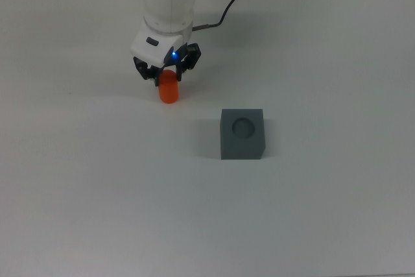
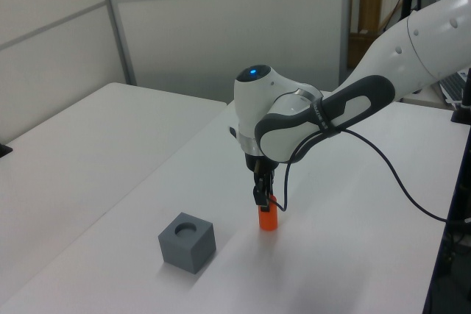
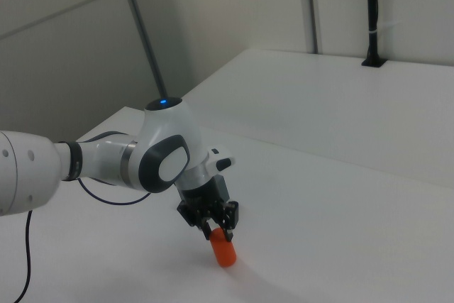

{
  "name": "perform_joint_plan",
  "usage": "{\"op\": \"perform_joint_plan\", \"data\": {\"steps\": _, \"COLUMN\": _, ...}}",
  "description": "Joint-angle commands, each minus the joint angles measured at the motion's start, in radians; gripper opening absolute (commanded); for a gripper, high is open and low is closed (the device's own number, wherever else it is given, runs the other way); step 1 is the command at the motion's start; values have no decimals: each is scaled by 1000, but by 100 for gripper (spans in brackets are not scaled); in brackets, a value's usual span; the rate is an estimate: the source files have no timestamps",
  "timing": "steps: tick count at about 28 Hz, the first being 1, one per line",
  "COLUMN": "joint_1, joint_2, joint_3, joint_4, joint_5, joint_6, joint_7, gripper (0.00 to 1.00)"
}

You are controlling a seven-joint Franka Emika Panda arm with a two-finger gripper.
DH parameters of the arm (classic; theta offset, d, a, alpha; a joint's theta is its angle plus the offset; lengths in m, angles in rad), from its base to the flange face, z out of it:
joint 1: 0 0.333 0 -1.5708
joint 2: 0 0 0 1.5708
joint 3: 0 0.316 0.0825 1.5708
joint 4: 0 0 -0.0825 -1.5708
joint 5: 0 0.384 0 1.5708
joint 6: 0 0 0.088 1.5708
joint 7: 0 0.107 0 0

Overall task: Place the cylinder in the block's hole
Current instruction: 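Close the gripper around the orange cylinder, then lift the orange cylinder and carry it above the grey block's hole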

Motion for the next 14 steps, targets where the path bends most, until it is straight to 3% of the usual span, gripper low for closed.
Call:
{"op": "perform_joint_plan", "data": {"steps": 1, "joint_1": 4, "joint_2": 9, "joint_3": 0, "joint_4": 113, "joint_5": 35, "joint_6": -141, "joint_7": 29, "gripper": 0}}
{"op": "perform_joint_plan", "data": {"steps": 6, "joint_1": 7, "joint_2": 43, "joint_3": 0, "joint_4": 261, "joint_5": 106, "joint_6": -283, "joint_7": 63, "gripper": 0}}
{"op": "perform_joint_plan", "data": {"steps": 14, "joint_1": 19, "joint_2": 124, "joint_3": 15, "joint_4": 427, "joint_5": 113, "joint_6": -324, "joint_7": 144, "gripper": 0}}
